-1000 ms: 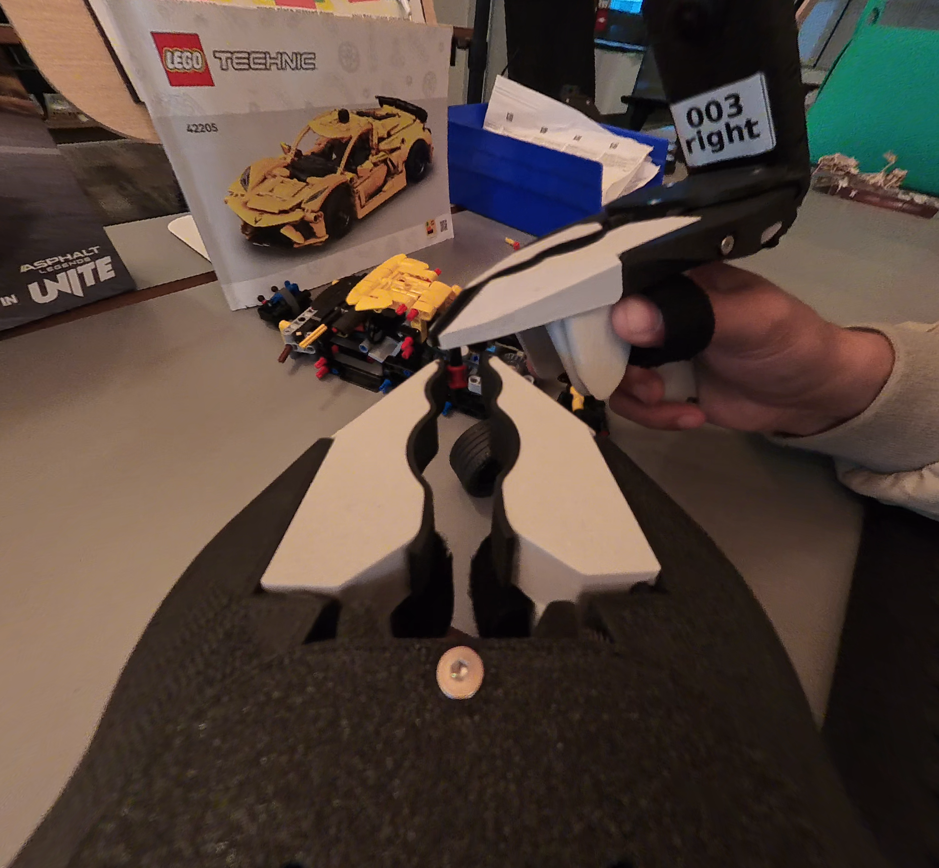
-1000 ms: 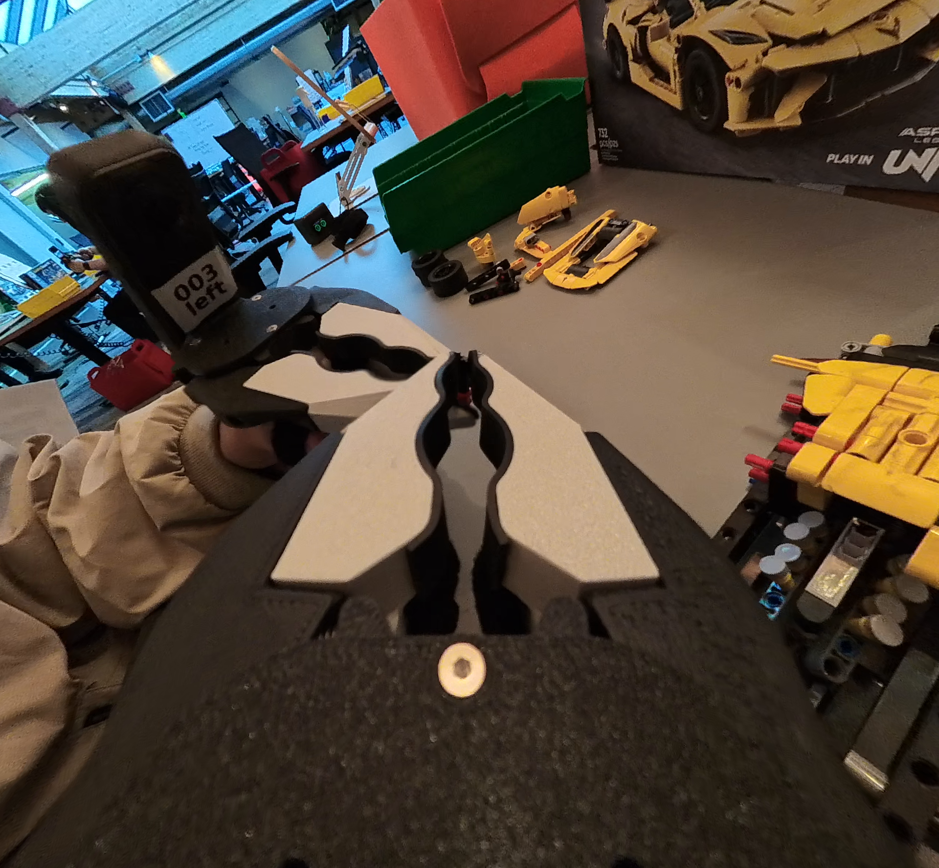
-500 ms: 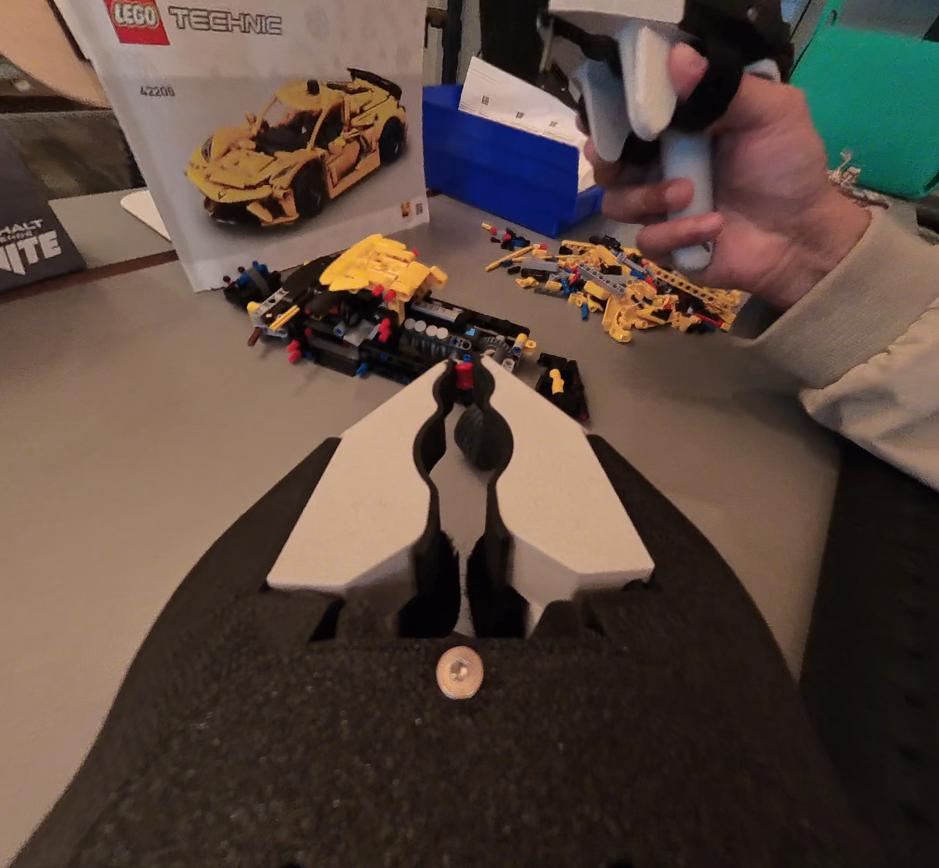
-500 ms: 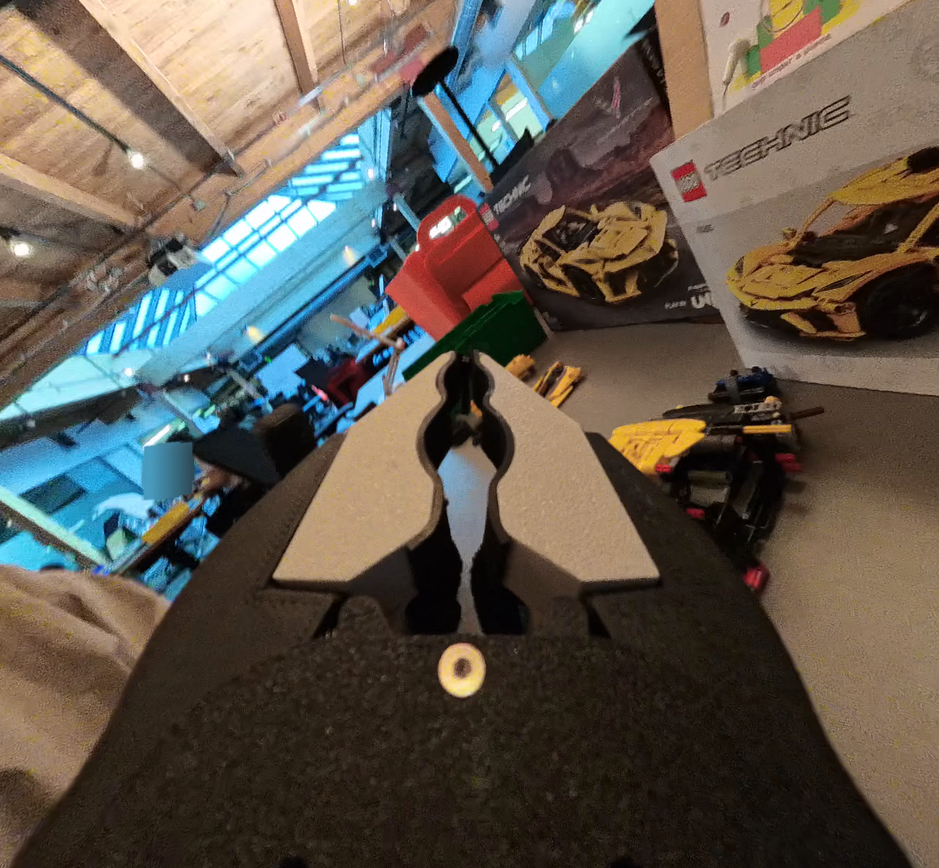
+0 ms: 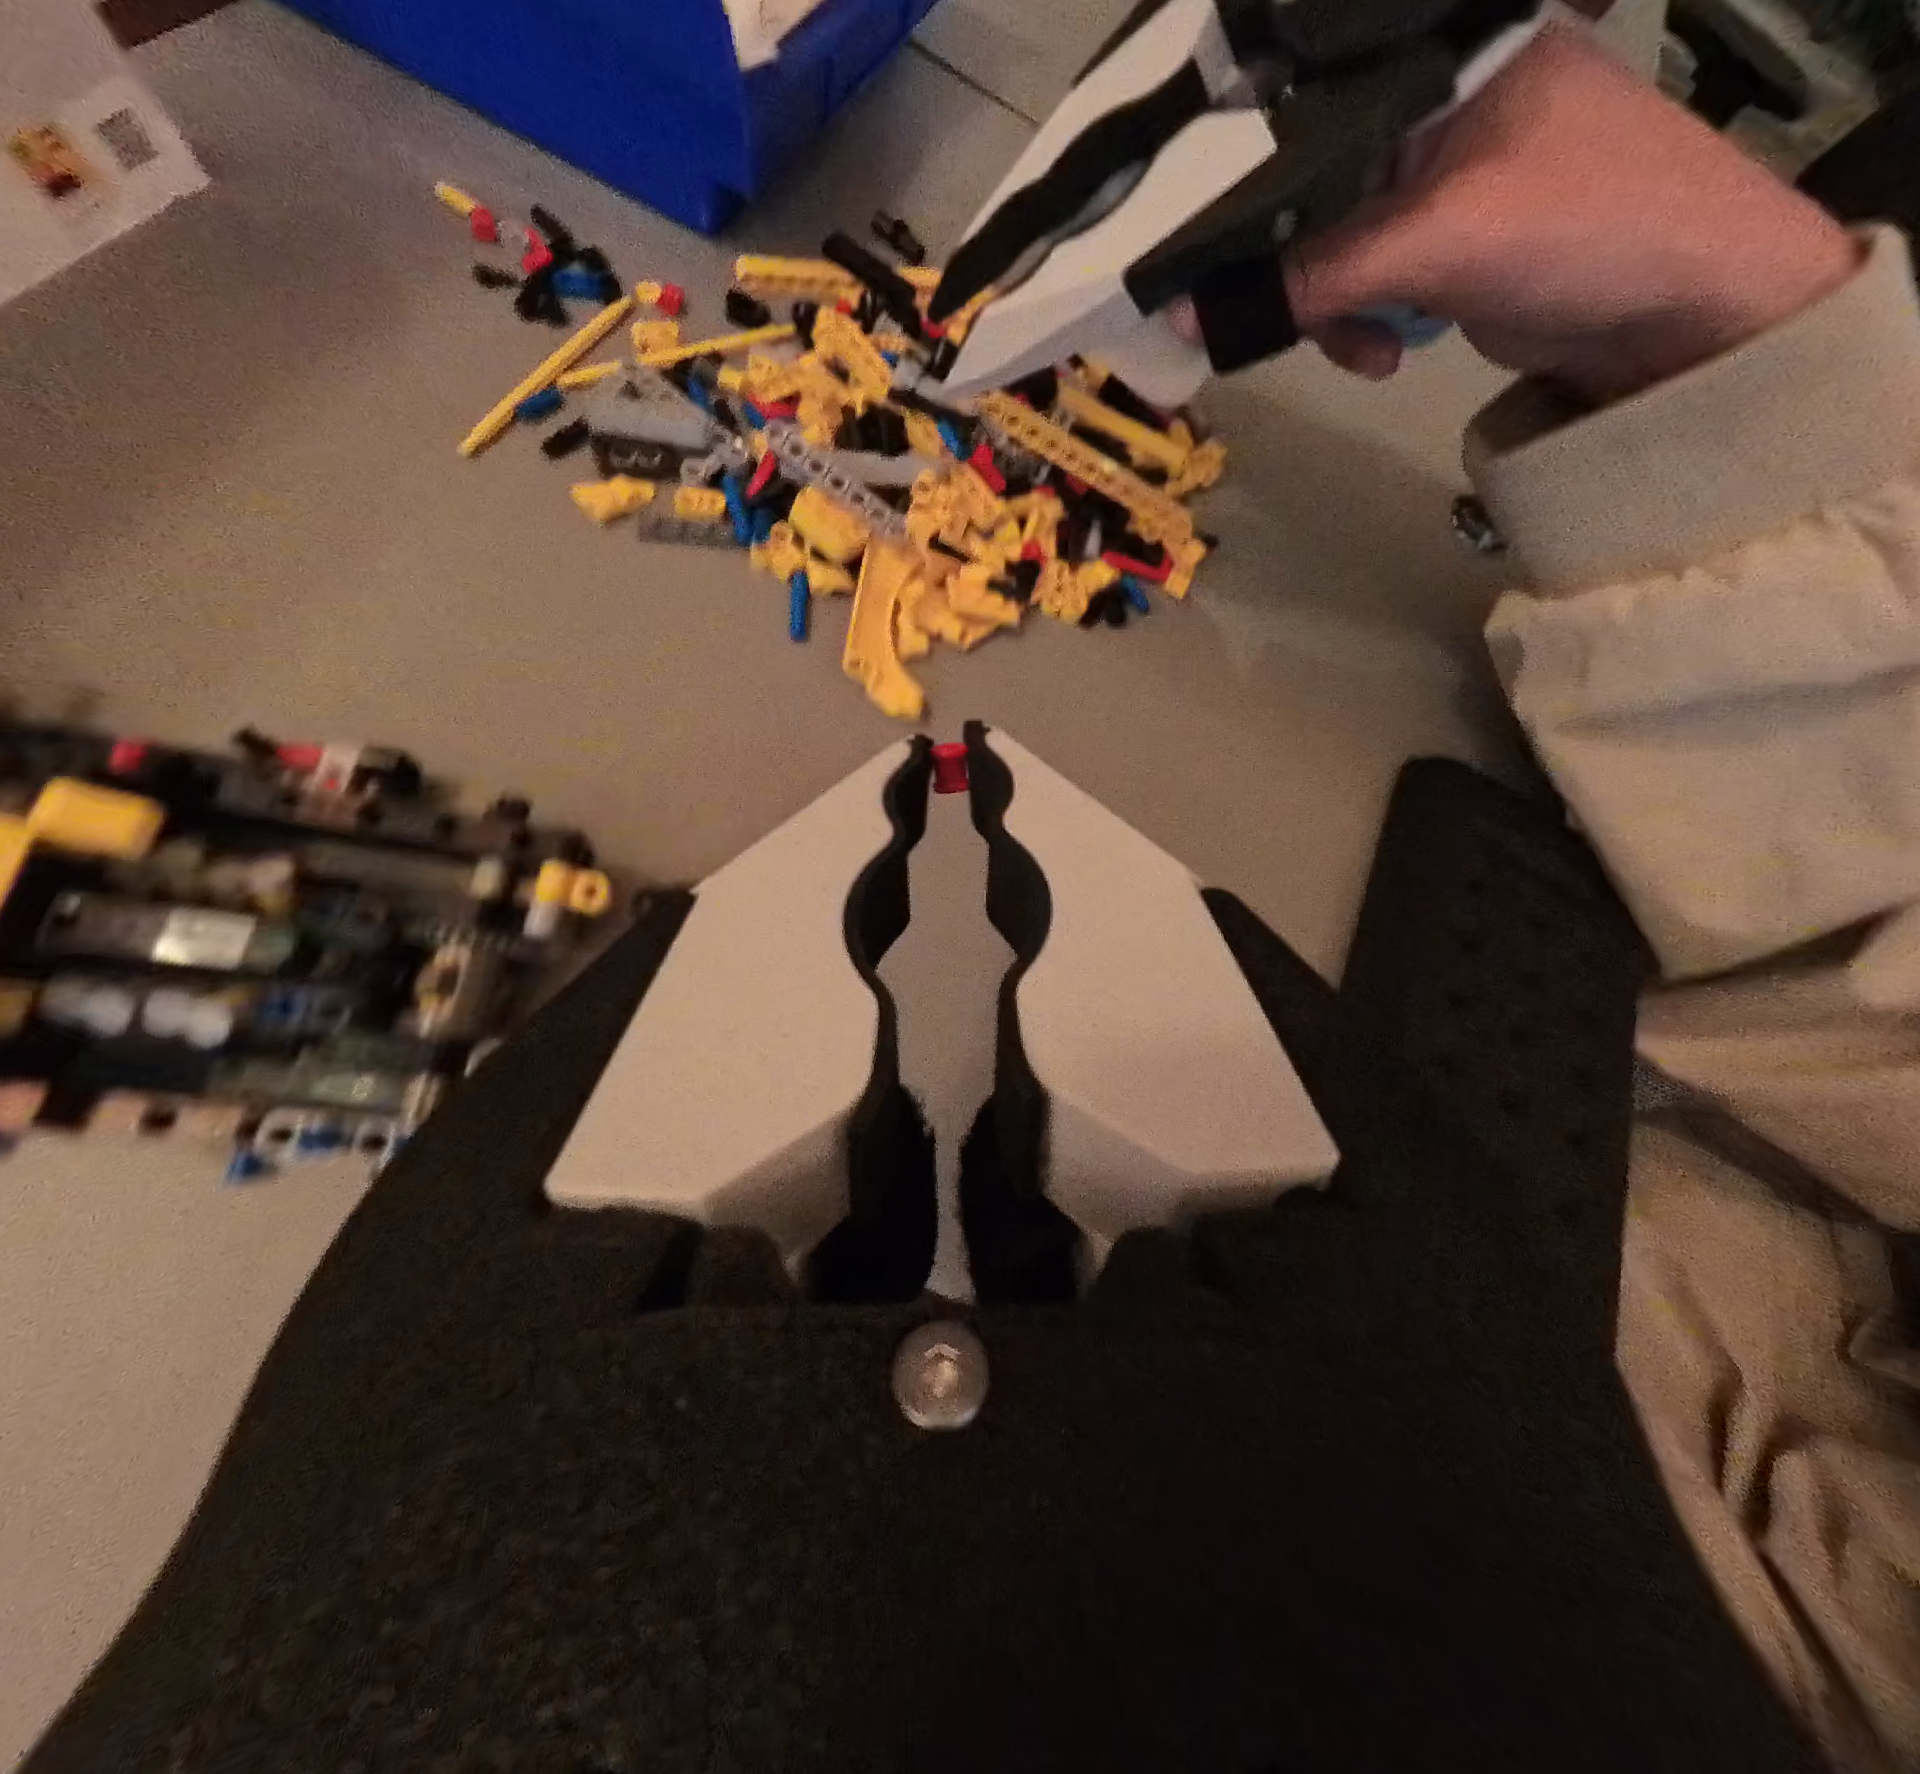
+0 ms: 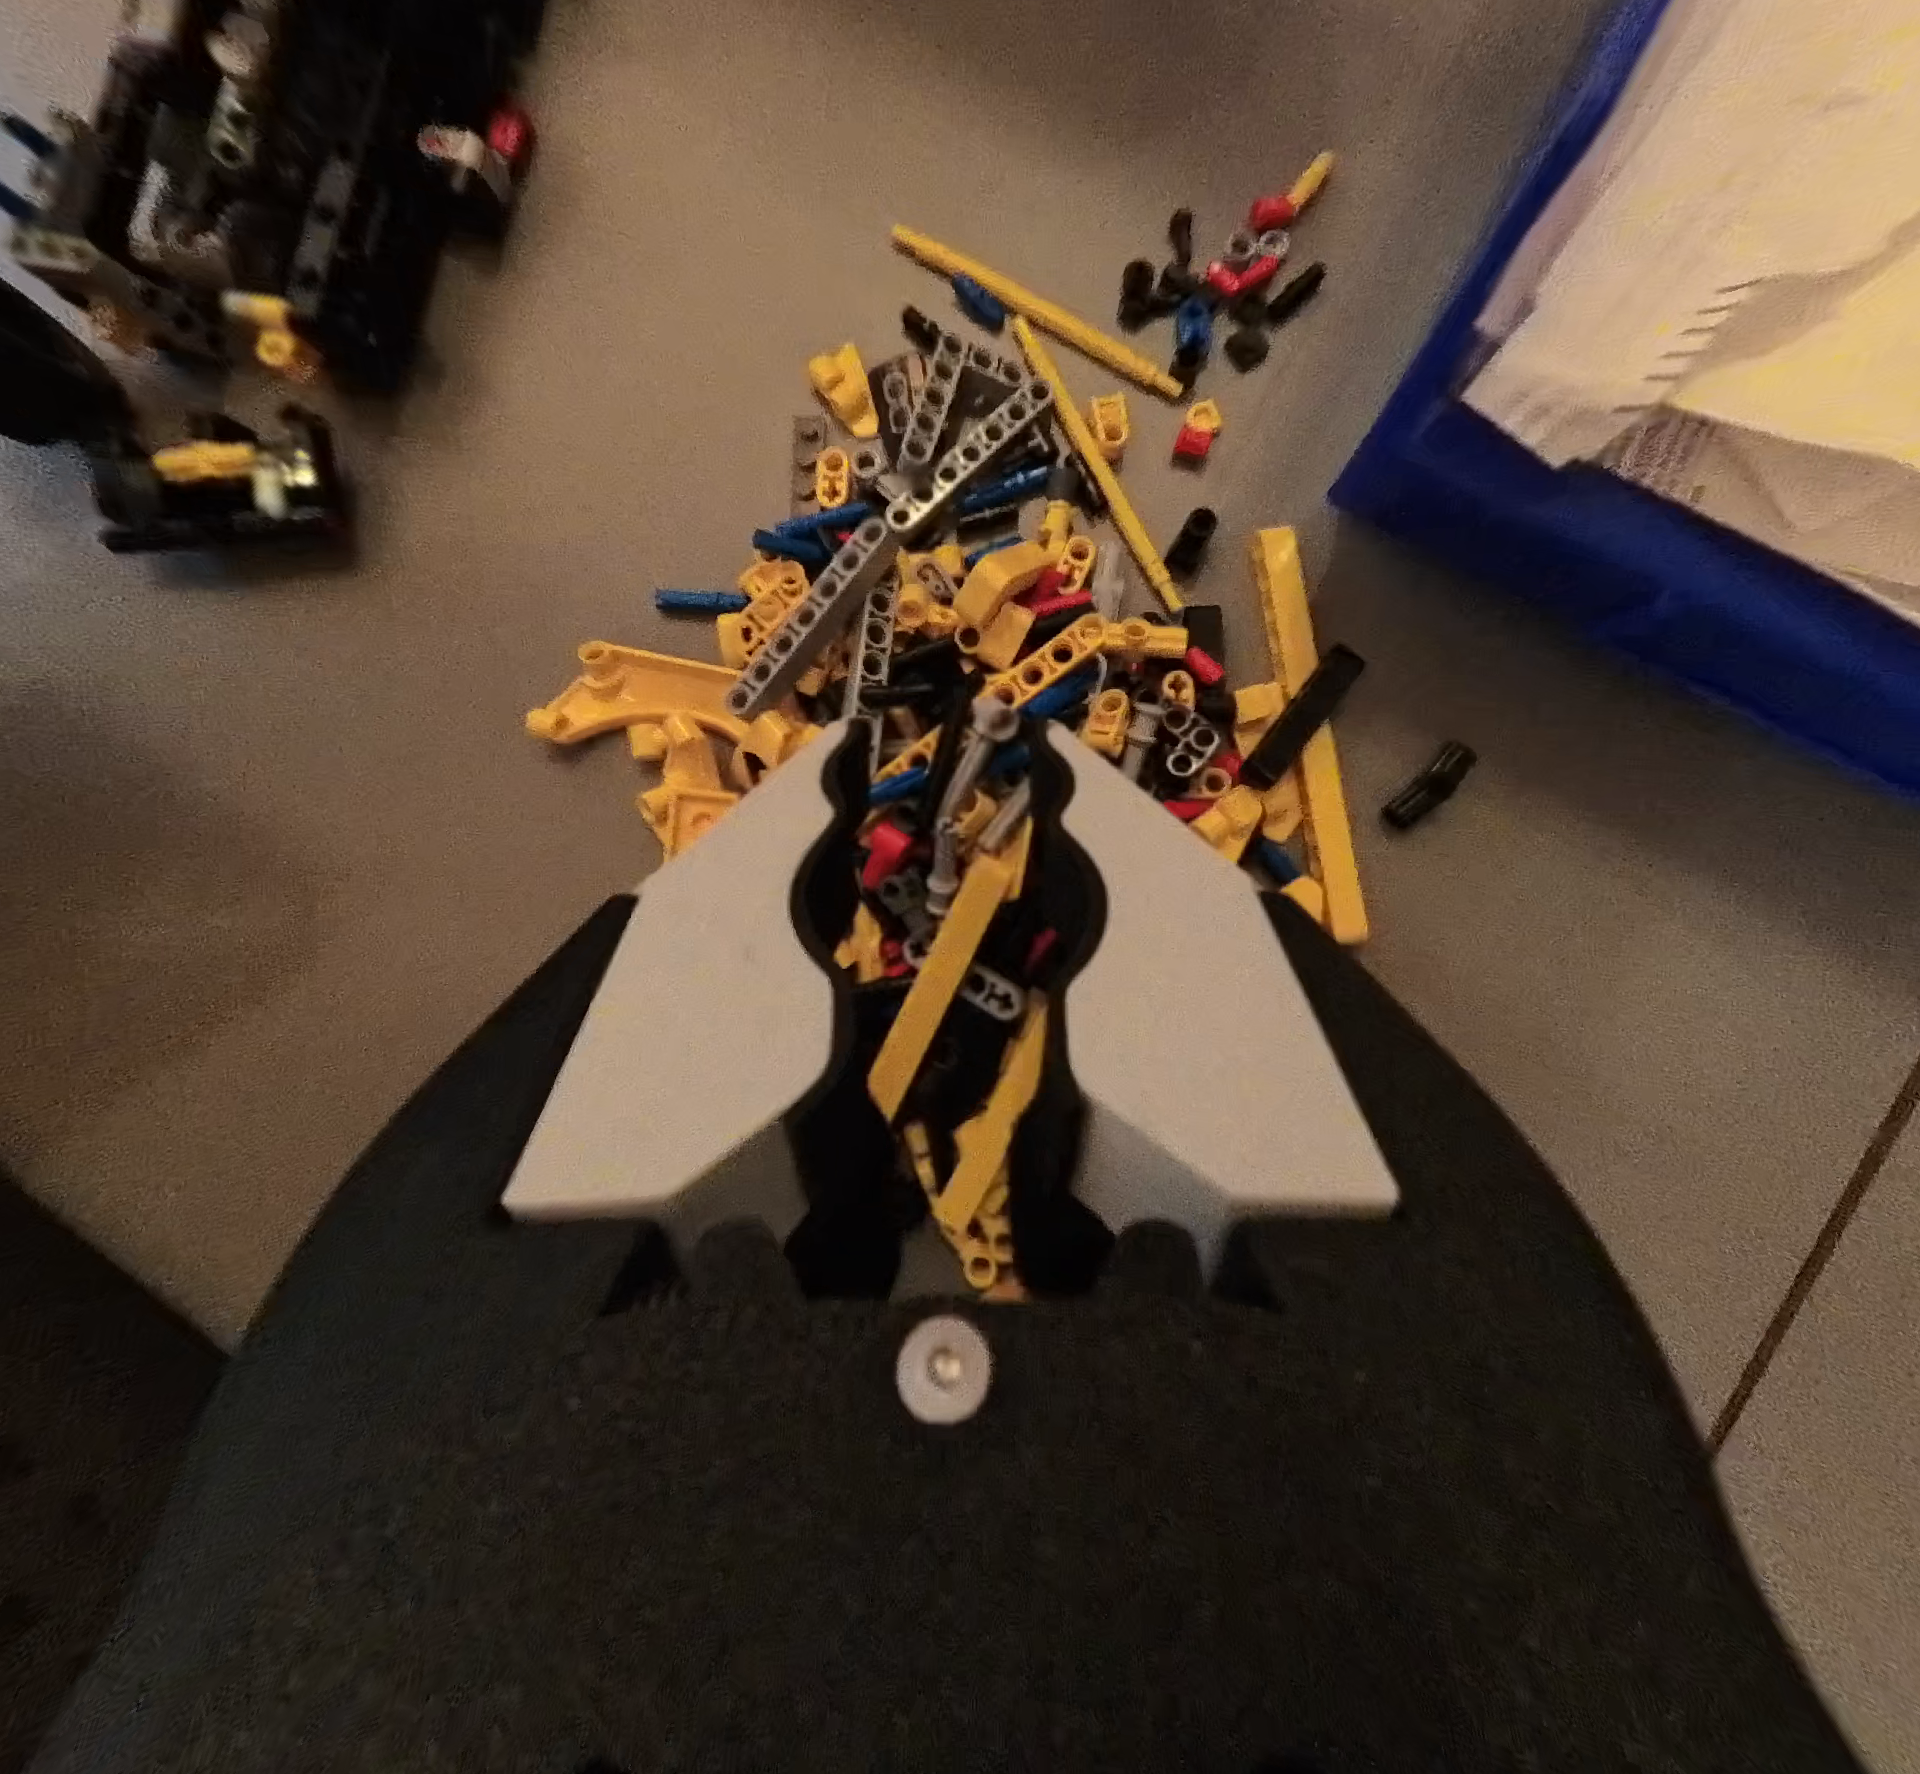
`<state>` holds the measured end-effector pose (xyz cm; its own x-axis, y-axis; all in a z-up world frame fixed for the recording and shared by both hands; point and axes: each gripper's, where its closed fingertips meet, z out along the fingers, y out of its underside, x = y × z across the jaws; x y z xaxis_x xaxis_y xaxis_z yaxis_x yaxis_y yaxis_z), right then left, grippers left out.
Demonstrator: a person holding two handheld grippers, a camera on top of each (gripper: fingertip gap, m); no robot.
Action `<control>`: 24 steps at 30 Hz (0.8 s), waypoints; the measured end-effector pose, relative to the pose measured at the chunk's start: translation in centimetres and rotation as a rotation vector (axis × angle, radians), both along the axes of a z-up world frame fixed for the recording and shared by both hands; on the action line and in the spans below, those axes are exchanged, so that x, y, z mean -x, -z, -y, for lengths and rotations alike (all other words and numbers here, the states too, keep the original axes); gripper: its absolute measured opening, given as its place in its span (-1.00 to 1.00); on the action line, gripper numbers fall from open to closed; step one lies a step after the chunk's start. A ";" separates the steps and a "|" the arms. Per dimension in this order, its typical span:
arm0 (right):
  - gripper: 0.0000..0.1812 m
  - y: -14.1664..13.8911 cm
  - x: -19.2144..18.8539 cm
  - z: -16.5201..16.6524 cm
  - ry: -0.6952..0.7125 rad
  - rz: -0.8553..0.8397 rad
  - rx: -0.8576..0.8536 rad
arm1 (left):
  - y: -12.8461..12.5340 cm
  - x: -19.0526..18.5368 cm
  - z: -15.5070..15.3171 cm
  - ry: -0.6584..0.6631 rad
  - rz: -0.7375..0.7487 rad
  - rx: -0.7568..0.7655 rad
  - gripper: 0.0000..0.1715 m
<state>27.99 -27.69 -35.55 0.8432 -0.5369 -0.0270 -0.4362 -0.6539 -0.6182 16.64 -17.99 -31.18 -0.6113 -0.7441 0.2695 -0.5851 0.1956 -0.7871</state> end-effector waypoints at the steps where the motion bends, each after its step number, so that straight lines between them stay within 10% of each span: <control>1: -0.70 -1.3 0.2 -0.2 0.005 0.028 -0.064 | 0.0 -1.8 1.5 0.014 0.000 -0.013 -0.93; 5: -0.84 -6.6 0.7 0.4 0.119 0.114 -0.305 | 1.0 -7.5 7.1 0.156 -0.027 0.006 -0.92; 8: -0.84 -7.6 3.6 0.0 0.061 0.072 -0.379 | 0.4 -7.6 7.8 0.220 -0.106 0.073 -0.50; 15: -0.91 -6.0 6.2 0.0 0.035 0.129 -0.321 | 1.3 0.5 -9.8 -0.254 0.012 -0.223 -0.27; 24: -0.67 -0.8 12.6 -10.9 -0.195 -0.036 -0.246 | 7.1 1.5 -12.2 -0.527 -0.050 -0.224 -0.31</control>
